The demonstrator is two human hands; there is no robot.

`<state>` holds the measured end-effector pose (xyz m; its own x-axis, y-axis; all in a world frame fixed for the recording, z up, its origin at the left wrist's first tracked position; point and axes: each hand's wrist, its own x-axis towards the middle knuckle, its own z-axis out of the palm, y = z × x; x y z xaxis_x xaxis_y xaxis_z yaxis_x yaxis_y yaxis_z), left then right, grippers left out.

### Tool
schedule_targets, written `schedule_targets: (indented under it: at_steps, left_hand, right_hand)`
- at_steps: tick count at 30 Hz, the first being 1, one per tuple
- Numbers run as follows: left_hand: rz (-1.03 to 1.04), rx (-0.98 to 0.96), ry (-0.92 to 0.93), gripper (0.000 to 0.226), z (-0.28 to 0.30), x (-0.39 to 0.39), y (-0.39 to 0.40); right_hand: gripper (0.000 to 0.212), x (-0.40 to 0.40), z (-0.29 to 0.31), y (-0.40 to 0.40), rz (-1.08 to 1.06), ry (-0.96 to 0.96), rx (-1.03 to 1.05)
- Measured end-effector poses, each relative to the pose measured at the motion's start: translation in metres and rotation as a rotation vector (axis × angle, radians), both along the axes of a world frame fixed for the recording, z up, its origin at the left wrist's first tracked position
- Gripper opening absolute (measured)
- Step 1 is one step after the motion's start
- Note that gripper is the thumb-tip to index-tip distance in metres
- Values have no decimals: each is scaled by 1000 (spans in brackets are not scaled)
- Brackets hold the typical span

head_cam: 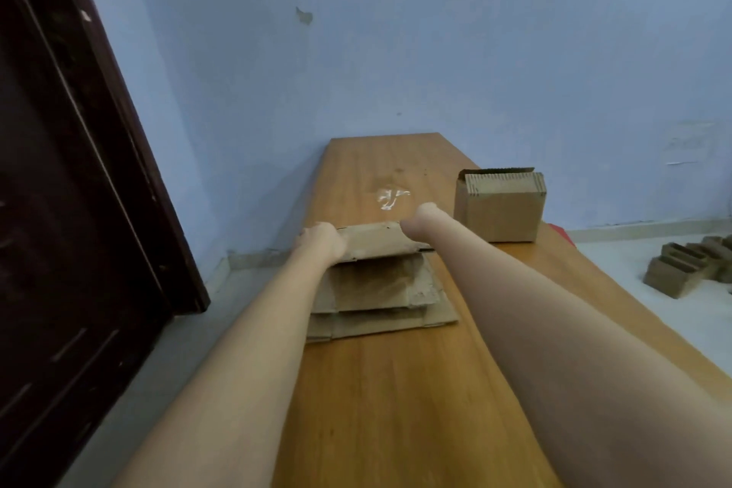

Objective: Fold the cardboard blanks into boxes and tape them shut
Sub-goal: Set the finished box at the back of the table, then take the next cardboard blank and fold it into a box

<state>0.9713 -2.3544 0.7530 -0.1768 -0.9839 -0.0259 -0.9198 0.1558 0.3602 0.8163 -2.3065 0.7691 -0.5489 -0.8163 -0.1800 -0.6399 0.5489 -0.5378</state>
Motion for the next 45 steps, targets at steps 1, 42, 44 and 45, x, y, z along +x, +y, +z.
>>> schedule_targets:
  at_steps: [1,42,44,45]
  left_hand:
    - [-16,18,36,57,-4,-1,-2]
    - [-68,268,881,123,21,74,141]
    - [-83,291,925,136,20,77,153]
    - [-88,278,951,145,18,78,154]
  right_hand:
    - [62,-1,-5,-3,-4,-17,17]
    - [34,22,79,198,-243,-608,-764]
    - [35,25,77,203,-281,-661,-806]
    - [35,26,76,204,-295,-686,-830]
